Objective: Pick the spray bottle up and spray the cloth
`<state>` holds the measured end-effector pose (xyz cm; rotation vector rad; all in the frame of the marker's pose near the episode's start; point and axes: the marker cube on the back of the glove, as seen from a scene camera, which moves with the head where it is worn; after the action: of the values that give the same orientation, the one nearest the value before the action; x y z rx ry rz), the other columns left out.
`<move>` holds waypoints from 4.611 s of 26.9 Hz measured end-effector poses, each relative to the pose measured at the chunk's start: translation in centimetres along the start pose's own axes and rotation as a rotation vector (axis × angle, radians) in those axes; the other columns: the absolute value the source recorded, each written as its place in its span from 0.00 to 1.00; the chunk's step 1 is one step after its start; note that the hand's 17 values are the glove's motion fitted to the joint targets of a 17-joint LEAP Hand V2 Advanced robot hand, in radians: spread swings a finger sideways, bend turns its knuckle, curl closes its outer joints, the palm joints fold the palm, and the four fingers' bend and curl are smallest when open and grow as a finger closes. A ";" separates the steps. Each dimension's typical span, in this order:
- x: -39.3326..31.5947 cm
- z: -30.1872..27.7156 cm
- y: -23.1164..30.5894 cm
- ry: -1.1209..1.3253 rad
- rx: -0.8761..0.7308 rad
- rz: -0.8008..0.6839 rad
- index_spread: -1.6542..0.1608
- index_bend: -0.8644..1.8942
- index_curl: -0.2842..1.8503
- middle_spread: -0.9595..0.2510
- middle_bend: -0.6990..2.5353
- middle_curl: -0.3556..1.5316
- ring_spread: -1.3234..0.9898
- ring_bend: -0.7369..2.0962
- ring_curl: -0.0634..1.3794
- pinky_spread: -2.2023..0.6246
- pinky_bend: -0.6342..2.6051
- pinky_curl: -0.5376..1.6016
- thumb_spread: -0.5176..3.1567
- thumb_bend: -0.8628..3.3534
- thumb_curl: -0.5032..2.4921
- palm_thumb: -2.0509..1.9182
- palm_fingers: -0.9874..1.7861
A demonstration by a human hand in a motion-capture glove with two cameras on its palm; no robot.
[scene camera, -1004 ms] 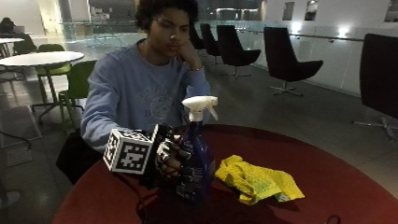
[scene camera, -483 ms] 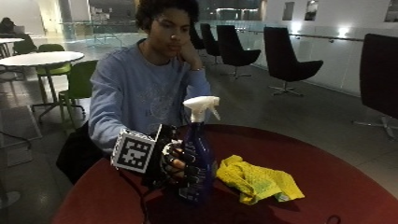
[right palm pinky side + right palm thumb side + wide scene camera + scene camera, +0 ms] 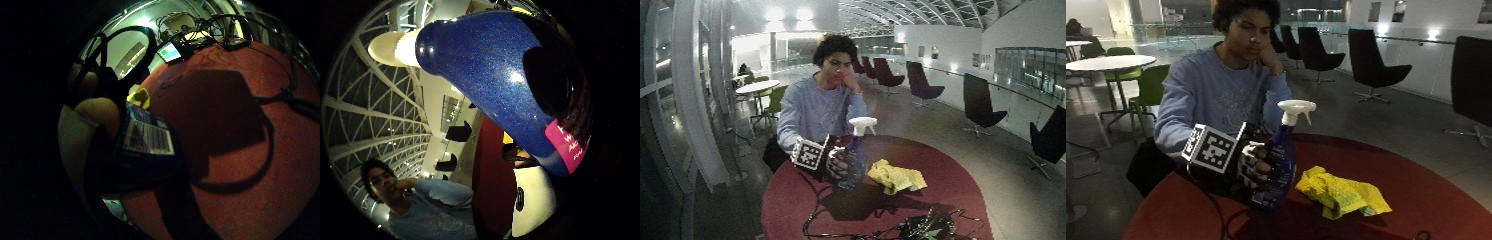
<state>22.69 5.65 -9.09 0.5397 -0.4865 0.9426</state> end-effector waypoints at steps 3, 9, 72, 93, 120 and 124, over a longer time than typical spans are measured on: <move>-0.5 -0.8 -0.3 0.051 -0.078 -0.005 0.77 0.35 0.23 0.75 0.30 0.41 0.56 0.46 0.30 0.81 0.33 0.42 0.37 0.20 0.35 0.77 0.69; -1.1 -2.6 -0.9 0.171 -0.241 0.029 0.78 0.35 0.23 0.75 0.29 0.41 0.56 0.46 0.31 0.81 0.33 0.42 0.36 0.20 0.36 0.77 0.69; -1.0 -4.4 -2.3 0.628 -0.522 0.216 0.77 0.34 0.22 0.76 0.29 0.42 0.55 0.46 0.31 0.78 0.32 0.42 0.34 0.20 0.39 0.76 0.72; -1.4 -4.2 -2.5 0.643 -0.530 0.207 0.77 0.34 0.21 0.76 0.29 0.42 0.55 0.46 0.31 0.78 0.32 0.42 0.34 0.20 0.39 0.76 0.72; -7.1 -0.4 0.1 0.146 -0.367 0.010 0.77 0.34 0.21 0.76 0.28 0.42 0.55 0.46 0.32 0.77 0.33 0.43 0.34 0.20 0.40 0.76 0.73; -10.3 1.9 1.3 -0.050 -0.350 -0.142 0.77 0.34 0.21 0.76 0.29 0.42 0.55 0.45 0.32 0.78 0.32 0.43 0.34 0.20 0.40 0.76 0.72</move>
<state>16.15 -1.31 -13.65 0.2763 -0.6348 0.6900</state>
